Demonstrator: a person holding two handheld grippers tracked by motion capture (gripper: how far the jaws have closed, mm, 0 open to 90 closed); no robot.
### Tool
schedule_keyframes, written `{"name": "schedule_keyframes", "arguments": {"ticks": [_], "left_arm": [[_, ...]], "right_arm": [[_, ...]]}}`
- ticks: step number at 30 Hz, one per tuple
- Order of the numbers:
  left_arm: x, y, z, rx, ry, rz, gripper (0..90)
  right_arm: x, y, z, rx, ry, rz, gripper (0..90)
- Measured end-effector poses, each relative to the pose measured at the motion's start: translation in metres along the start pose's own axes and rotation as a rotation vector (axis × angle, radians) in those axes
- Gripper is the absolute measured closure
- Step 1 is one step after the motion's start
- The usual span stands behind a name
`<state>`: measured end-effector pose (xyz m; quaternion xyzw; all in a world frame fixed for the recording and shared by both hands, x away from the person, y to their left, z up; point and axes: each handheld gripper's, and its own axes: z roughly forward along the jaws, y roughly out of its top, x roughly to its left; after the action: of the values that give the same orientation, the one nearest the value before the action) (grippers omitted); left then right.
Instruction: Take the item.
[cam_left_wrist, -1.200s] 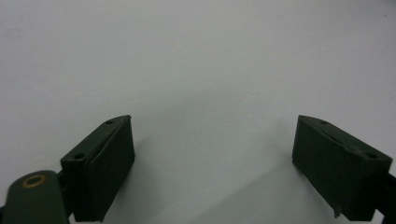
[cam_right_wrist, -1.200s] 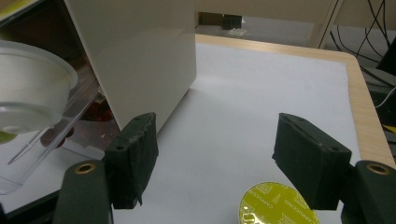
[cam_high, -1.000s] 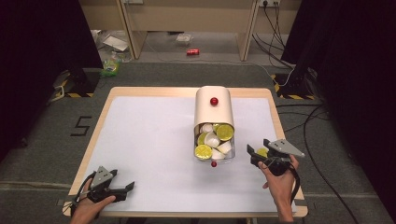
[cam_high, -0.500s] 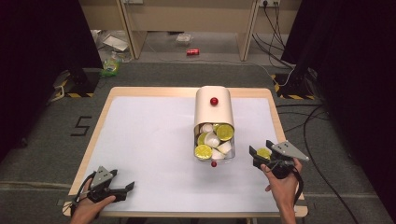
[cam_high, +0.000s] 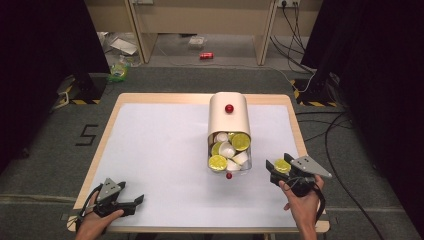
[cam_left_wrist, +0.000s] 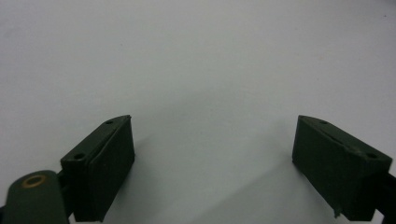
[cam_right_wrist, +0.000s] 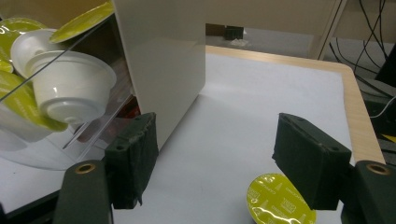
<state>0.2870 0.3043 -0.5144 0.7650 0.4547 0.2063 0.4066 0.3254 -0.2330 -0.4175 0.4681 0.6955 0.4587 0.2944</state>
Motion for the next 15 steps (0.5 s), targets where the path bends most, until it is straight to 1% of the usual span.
{"name": "schedule_keyframes", "arguments": {"ticks": [4,8,15], "left_arm": [[0.000,0.000,0.000,0.000,0.000,0.000,12.5],[0.000,0.000,0.000,0.001,0.000,0.001,12.5],[0.000,0.000,0.000,0.001,0.000,0.001,12.6]], "right_arm": [[0.003,-0.001,-0.003,0.000,0.003,-0.007,30.8],[0.006,-0.002,-0.006,-0.004,0.012,-0.003,30.8],[0.011,-0.005,-0.011,-0.005,0.022,-0.014,30.8]]}}
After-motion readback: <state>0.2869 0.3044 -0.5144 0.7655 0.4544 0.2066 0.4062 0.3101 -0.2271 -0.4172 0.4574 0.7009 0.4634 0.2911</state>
